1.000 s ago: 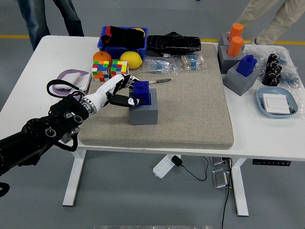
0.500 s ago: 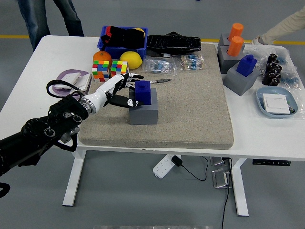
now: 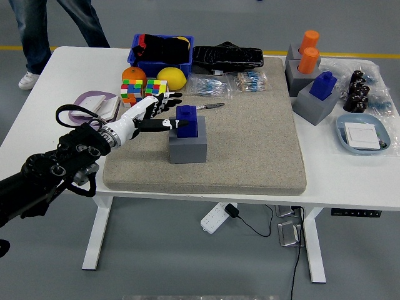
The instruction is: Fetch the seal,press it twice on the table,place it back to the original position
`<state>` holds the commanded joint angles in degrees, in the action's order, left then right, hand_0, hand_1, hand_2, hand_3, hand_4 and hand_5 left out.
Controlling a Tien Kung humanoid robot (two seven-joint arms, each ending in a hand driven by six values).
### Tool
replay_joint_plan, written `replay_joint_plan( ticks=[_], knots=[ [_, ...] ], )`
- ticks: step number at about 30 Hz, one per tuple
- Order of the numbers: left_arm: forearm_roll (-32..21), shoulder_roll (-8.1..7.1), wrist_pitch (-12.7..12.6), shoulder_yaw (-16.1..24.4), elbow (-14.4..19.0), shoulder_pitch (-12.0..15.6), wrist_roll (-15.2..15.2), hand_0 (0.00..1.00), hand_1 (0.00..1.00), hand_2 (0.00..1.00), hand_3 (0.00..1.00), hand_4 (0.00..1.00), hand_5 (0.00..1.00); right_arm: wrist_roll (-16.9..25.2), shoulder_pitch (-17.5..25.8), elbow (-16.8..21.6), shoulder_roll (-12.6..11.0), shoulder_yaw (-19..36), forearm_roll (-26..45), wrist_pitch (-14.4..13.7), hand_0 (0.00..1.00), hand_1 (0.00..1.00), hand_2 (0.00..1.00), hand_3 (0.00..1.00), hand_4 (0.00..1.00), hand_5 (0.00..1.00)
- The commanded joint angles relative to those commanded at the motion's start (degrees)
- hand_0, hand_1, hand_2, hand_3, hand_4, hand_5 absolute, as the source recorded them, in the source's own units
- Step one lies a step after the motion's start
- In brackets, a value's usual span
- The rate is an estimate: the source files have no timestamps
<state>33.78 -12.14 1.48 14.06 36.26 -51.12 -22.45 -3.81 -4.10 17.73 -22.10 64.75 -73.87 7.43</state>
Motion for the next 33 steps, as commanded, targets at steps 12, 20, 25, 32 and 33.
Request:
replay_joint_plan(
  ticks=[12,20,25,32,33],
  knots=[
    [-2.7,-2.62,-1.0,3.8,-0.7,1.1,-1.8,0.998,0.998,0.998,0.998,0.998,0.587,0.0,0.1,0.0,0.0,0.4,-0.2,0.0,0.779,0.677,0.677,0.692,0.839,0.566],
    [-3.9,-6.10,-2.3,9.4,-2.7,2.8,-2.4,0.998,0.998,0.998,0.991,0.998,0.592,0.0,0.1,-0.1,0.1,1.0,-0.5,0.0,0.779,0.676,0.677,0.692,0.839,0.566],
    [-3.1,-8.00,-2.5,12.8,-3.5,3.9,-2.3,0.998,0.993,0.987,0.980,0.998,0.599,0.0,0.2,-0.2,0.1,1.4,-0.7,-0.1,0.779,0.676,0.677,0.692,0.839,0.567],
    [-2.5,-10.14,-2.5,15.5,-4.7,4.8,-2.1,0.998,0.982,0.977,0.975,0.998,0.604,-0.1,0.1,-0.1,0.1,1.8,-0.9,-0.2,0.779,0.676,0.678,0.691,0.839,0.567],
    [-2.5,-10.31,-2.5,15.9,-4.8,4.9,-2.1,0.998,0.982,0.977,0.975,0.998,0.604,-0.1,0.1,-0.1,0.1,1.8,-0.9,-0.2,0.779,0.676,0.678,0.691,0.839,0.567]
  ],
)
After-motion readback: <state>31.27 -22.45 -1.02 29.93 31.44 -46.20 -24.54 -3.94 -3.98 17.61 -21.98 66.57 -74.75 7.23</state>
